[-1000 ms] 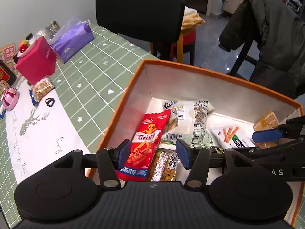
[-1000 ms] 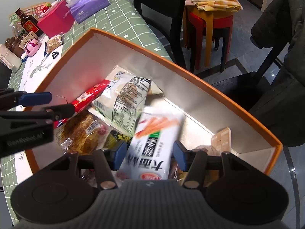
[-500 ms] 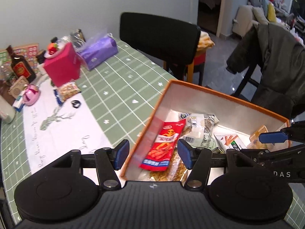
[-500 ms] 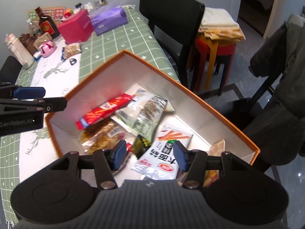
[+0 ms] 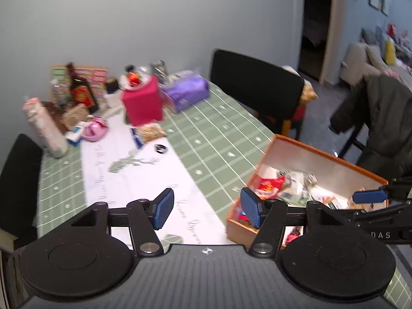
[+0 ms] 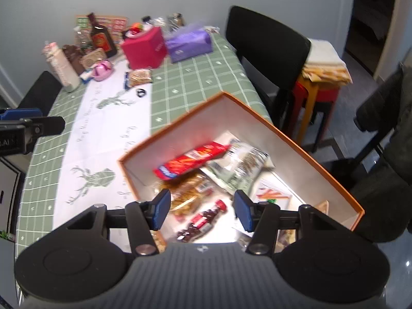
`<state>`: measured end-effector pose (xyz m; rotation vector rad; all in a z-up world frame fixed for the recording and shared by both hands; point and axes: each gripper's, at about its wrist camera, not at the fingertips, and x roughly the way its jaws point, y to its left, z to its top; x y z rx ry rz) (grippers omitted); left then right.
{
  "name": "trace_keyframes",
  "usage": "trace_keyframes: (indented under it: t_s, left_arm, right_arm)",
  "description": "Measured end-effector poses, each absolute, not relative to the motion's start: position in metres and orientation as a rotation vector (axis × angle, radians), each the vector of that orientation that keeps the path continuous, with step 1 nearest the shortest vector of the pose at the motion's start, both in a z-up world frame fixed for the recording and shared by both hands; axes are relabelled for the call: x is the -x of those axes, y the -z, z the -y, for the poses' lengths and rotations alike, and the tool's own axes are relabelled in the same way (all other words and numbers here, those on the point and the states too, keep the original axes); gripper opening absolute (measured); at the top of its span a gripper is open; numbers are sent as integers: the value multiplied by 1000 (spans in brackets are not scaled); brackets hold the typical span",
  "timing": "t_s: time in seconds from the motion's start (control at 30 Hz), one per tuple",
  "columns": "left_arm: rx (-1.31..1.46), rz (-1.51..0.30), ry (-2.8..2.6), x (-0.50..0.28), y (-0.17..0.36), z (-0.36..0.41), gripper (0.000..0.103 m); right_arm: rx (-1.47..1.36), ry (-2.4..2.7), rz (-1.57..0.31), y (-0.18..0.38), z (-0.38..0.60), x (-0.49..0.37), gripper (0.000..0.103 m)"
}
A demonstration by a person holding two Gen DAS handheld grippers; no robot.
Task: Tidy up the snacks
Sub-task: 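Withdraw both tools from the box back over the table, then grasp the green raisin pack with left tool while right tool grasps the clear rice-cracker pack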
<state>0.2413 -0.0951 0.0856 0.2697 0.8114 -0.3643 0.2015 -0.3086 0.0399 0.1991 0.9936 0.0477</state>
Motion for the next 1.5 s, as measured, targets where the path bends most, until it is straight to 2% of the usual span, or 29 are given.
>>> trace_keyframes:
  t_s: [0.3, 0.57, 0.93, 1.17, 1.27, 1.43, 1.5]
  left_arm:
    - [-124, -738, 305, -214, -117, 39, 76]
    - [-29, -780, 246, -189, -84, -3, 78]
    - [16, -939, 199, -157, -1, -25, 78]
    - [-68, -1013, 226, -143, 38, -21, 78]
    - [-146, -1024, 259, -140, 51, -18, 78]
    - [-307, -999, 338, -144, 69, -7, 84]
    - [-391, -984, 385, -146, 78, -1, 84]
  right_arm:
    - [-173, -138, -901, -81, 273, -190, 54]
    - [-113, -205, -876, -80, 240, -174, 58]
    - [-62, -250, -910, -20, 214, -159, 58]
    - [-129, -245, -958, 16, 212, -150, 58]
    - [-169, -197, -957, 30, 212, -141, 64]
    - [-286, -72, -1004, 63, 213, -125, 65]
    - [-336, -23, -1031, 76, 212, -120, 70]
